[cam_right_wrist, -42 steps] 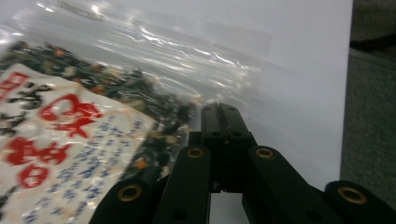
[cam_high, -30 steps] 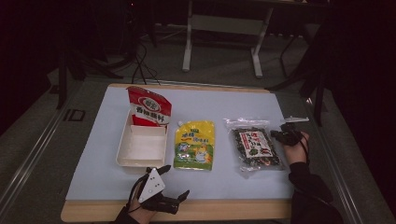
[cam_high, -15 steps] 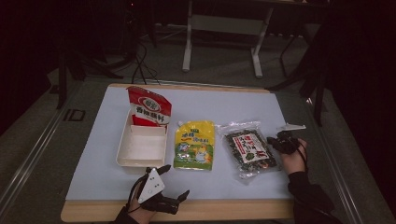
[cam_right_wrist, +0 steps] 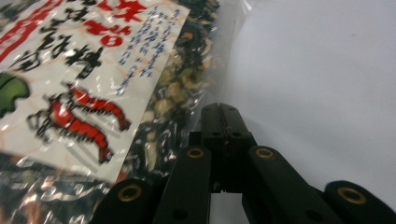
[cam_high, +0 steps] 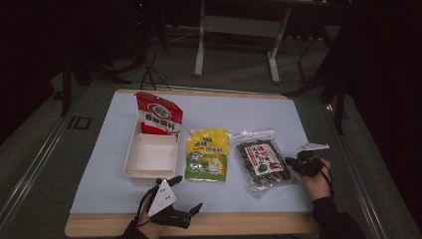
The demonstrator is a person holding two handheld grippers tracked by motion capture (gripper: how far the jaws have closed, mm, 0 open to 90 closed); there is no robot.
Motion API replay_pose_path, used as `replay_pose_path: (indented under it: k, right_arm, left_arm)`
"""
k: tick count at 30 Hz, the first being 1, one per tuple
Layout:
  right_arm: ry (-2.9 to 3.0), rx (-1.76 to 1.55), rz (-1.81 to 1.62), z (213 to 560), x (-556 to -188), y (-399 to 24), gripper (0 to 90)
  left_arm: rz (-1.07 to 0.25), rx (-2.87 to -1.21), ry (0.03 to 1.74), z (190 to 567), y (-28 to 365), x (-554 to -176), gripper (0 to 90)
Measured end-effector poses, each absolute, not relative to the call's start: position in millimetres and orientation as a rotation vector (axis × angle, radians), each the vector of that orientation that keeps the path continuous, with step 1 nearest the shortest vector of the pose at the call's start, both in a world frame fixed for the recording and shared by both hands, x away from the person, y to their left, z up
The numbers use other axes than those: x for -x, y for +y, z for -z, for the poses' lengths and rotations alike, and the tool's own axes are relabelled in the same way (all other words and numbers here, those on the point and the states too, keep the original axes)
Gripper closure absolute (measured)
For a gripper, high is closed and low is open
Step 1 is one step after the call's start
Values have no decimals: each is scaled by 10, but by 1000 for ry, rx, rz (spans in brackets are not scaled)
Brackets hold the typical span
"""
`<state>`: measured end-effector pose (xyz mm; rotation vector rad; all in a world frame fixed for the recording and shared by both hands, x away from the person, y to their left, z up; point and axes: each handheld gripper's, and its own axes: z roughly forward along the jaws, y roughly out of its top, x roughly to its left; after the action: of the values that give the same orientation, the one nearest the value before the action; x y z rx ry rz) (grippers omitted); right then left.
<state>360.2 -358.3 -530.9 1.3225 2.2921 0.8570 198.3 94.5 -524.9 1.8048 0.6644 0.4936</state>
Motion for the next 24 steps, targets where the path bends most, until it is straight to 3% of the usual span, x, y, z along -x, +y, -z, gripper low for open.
replay_pose_path:
  k: [12, 21, 24]
  right_arm:
    - [2386, -1217, -900, 5231, -3382, -3307, 900]
    - [2339, -1175, -942, 5049, -3551, -3313, 898]
    - [2345, -1159, -950, 4980, -3677, -3302, 838]
  left_arm:
    - [-494, -1805, 663, 5248, 943, -1980, 24]
    - [-494, -1808, 660, 5249, 943, -1979, 24]
    - [-493, -1810, 660, 5252, 942, -1980, 24]
